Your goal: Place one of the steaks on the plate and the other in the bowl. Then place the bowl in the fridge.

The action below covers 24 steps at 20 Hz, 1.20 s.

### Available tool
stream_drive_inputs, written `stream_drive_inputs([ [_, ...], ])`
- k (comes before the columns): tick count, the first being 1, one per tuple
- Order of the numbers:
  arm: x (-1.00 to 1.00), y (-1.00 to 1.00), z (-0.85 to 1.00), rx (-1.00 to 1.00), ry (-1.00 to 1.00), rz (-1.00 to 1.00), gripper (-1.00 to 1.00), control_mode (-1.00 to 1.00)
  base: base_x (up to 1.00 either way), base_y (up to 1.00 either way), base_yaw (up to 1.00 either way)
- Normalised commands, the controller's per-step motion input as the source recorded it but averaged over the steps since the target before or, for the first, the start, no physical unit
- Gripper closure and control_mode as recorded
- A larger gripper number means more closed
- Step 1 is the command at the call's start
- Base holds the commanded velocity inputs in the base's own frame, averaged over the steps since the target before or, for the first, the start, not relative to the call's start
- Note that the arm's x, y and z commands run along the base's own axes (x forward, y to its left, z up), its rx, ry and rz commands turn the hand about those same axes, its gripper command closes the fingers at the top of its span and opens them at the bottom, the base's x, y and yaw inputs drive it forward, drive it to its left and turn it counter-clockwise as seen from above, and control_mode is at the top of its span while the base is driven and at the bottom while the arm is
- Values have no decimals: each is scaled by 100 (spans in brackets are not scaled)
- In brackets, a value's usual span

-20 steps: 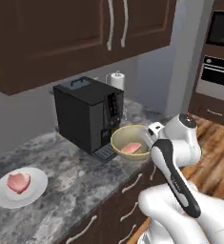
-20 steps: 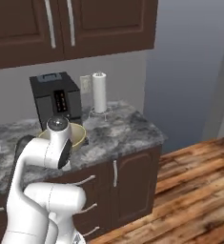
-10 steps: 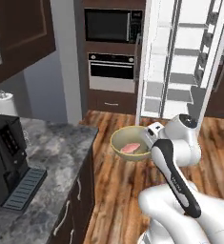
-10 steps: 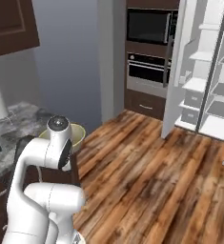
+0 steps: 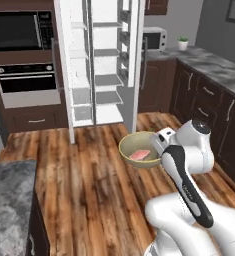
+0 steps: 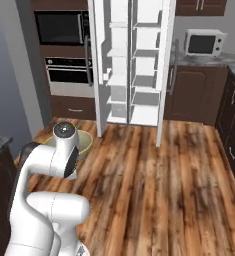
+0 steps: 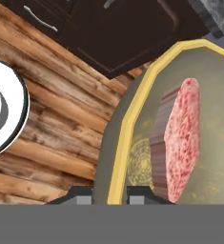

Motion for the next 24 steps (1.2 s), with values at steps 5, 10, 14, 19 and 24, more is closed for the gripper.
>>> stream_drive_inputs([
  [5, 0, 0, 0, 0, 0, 0, 100, 100, 78, 43, -47],
  [10, 0, 0, 0, 0, 0, 0, 100, 100, 81, 62, -39],
  [14, 0, 0, 0, 0, 0, 0, 100, 100, 75, 80, -34],
  [19, 0, 0, 0, 0, 0, 0, 100, 100, 88, 74, -23],
  [24, 0, 0, 0, 0, 0, 0, 100, 100, 71, 84, -13],
])
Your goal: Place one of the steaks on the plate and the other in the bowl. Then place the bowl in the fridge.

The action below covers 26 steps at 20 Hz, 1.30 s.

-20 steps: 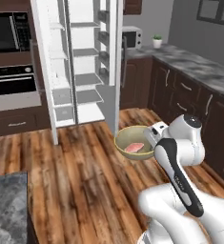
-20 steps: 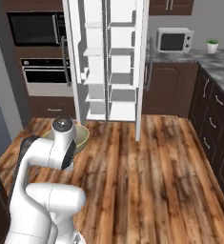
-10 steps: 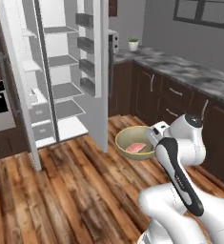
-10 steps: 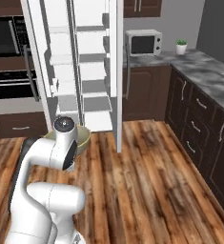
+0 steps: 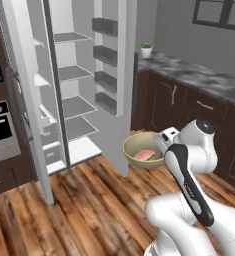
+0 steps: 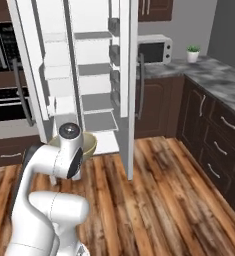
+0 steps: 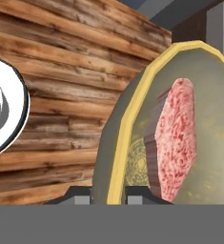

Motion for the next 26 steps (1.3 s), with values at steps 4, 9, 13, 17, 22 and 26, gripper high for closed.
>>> stream_drive_inputs([
  [4, 0, 0, 0, 0, 0, 0, 100, 100, 72, 80, -9],
  [9, 0, 0, 0, 0, 0, 0, 100, 100, 93, 55, -13],
  [13, 0, 0, 0, 0, 0, 0, 100, 100, 85, 75, -13],
  [17, 0, 0, 0, 0, 0, 0, 100, 100, 100, 95, -11],
  [22, 0, 0, 0, 0, 0, 0, 100, 100, 99, 33, 1],
  [26, 0, 0, 0, 0, 0, 0, 100, 100, 91, 10, 4],
])
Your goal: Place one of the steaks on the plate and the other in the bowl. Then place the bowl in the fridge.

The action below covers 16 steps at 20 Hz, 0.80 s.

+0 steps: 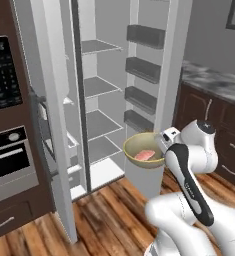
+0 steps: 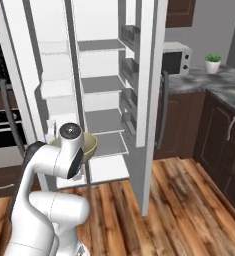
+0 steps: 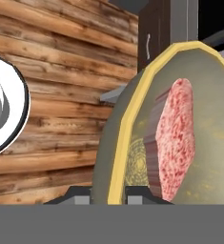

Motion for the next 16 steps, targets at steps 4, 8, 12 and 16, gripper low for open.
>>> stream_drive_inputs([
  [4, 0, 0, 0, 0, 0, 0, 100, 100, 66, 0, 0],
  [8, 0, 0, 0, 0, 0, 0, 100, 100, 86, 4, 0],
  [12, 0, 0, 0, 0, 0, 0, 100, 100, 77, -11, 0],
  [16, 0, 0, 0, 0, 0, 0, 100, 100, 67, -1, 0],
])
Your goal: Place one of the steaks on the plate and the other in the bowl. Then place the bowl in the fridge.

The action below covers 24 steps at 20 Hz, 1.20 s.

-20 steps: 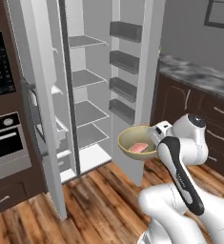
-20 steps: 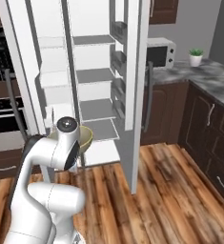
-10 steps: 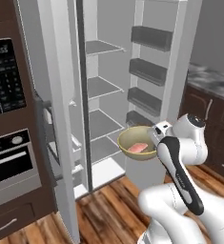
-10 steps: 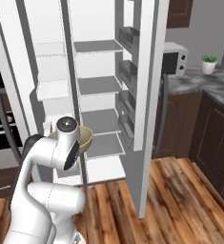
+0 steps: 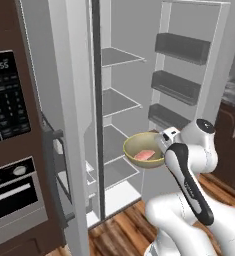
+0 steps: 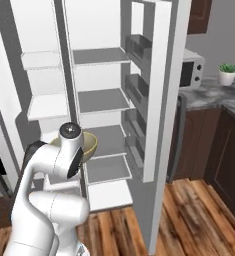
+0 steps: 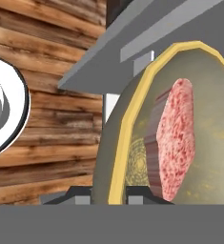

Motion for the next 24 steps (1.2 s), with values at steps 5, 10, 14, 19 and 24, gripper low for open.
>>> stream_drive_inputs([
  [5, 0, 0, 0, 0, 0, 0, 100, 100, 49, -14, 0],
  [10, 0, 0, 0, 0, 0, 0, 100, 100, 46, -10, 3],
  [14, 0, 0, 0, 0, 0, 0, 100, 100, 54, 0, 0],
  [19, 0, 0, 0, 0, 0, 0, 100, 100, 71, -1, 0],
  [24, 0, 0, 0, 0, 0, 0, 100, 100, 4, -35, 0],
])
